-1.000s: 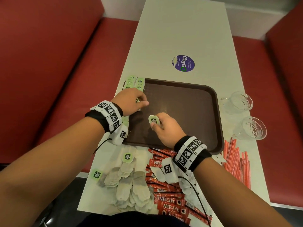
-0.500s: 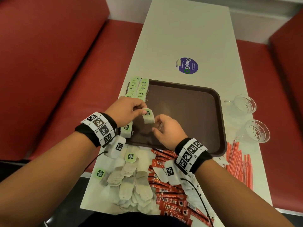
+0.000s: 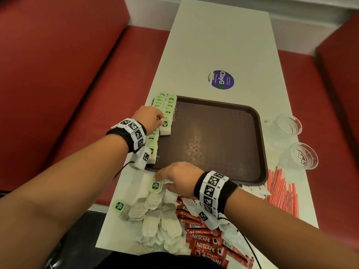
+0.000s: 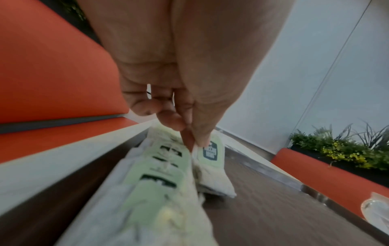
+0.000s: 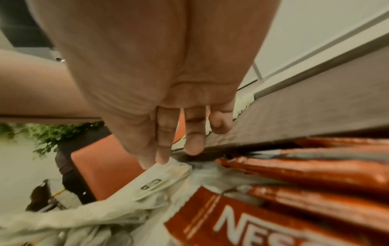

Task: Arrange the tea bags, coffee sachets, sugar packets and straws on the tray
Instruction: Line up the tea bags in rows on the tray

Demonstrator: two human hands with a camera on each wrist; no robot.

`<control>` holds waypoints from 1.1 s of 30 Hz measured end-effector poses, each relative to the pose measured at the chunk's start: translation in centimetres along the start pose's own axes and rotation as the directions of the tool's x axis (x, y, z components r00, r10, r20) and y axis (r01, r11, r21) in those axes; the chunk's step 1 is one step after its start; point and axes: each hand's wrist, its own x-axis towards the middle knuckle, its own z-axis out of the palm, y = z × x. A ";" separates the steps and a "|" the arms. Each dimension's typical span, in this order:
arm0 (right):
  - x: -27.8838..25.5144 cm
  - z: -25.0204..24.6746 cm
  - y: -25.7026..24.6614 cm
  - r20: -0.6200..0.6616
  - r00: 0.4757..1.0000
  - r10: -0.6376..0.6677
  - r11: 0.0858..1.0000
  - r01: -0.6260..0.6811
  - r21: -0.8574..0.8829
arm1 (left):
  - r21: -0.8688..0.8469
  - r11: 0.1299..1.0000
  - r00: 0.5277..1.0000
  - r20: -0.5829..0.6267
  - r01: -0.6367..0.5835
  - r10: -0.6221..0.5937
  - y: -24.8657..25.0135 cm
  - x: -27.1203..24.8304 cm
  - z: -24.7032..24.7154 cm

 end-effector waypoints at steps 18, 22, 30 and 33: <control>2.2 -0.1 -0.8 0.128 0.989 -0.075 0.966 0.104 -0.238 | 0.283 0.959 0.993 0.118 -0.032 -0.002 3.2 1.6 1.5; 1.9 -0.1 -0.8 0.128 0.991 -0.045 0.961 0.078 -0.265 | 0.078 0.994 0.995 0.066 -0.082 0.077 3.0 0.2 -0.1; -0.1 -0.7 -0.1 -0.027 1.000 -0.013 0.990 0.010 -0.139 | -0.162 0.955 0.957 0.112 -0.247 0.267 0.8 -7.6 -2.9; -1.0 -0.7 0.1 -0.088 0.995 0.045 0.997 -0.051 -0.064 | -0.095 0.946 0.902 0.285 -0.309 0.324 -0.1 -10.3 -2.3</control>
